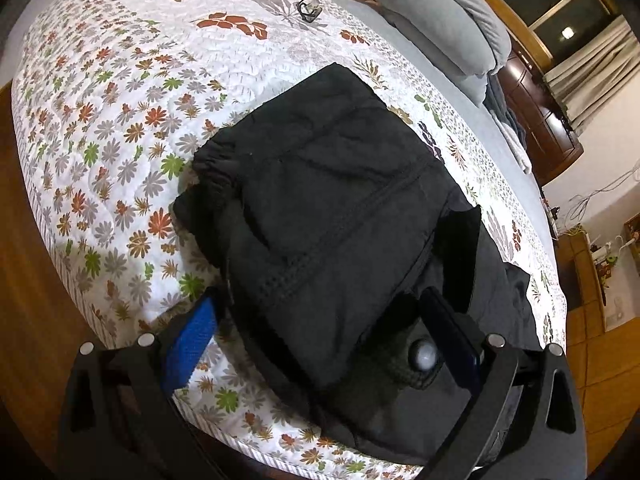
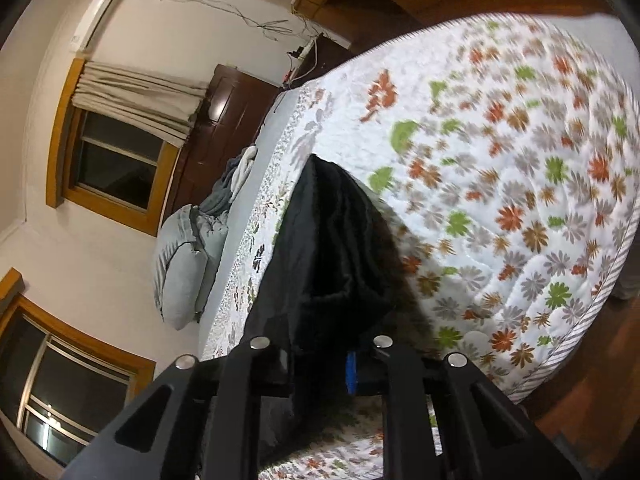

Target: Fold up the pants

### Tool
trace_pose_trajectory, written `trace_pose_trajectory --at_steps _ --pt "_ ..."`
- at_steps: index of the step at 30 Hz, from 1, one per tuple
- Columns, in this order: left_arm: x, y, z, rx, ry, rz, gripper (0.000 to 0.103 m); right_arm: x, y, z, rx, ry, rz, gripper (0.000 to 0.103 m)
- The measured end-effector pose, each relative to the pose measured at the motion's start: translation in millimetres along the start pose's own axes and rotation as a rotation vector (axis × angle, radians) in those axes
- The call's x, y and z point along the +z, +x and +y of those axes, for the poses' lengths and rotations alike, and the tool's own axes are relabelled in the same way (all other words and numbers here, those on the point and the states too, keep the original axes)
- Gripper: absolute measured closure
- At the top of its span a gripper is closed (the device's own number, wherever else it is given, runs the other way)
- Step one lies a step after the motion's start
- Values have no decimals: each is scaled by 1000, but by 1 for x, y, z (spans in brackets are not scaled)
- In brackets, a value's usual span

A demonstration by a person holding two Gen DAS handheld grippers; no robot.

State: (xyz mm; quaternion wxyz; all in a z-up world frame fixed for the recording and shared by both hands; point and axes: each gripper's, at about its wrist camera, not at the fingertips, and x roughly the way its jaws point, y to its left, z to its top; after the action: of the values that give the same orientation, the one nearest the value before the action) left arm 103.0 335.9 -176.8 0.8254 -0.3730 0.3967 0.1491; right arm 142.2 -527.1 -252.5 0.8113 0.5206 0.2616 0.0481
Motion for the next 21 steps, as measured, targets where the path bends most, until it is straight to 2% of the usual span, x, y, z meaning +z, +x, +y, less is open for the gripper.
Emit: trace_pose_trajectory --at_steps 10,21 --pt "-1 -3 -3 -14 10 5 5 0 -12 90 -34 -189 -17 87" --pt "0 -1 -1 -38 6 11 5 -24 -14 183 -38 -385 -3 87"
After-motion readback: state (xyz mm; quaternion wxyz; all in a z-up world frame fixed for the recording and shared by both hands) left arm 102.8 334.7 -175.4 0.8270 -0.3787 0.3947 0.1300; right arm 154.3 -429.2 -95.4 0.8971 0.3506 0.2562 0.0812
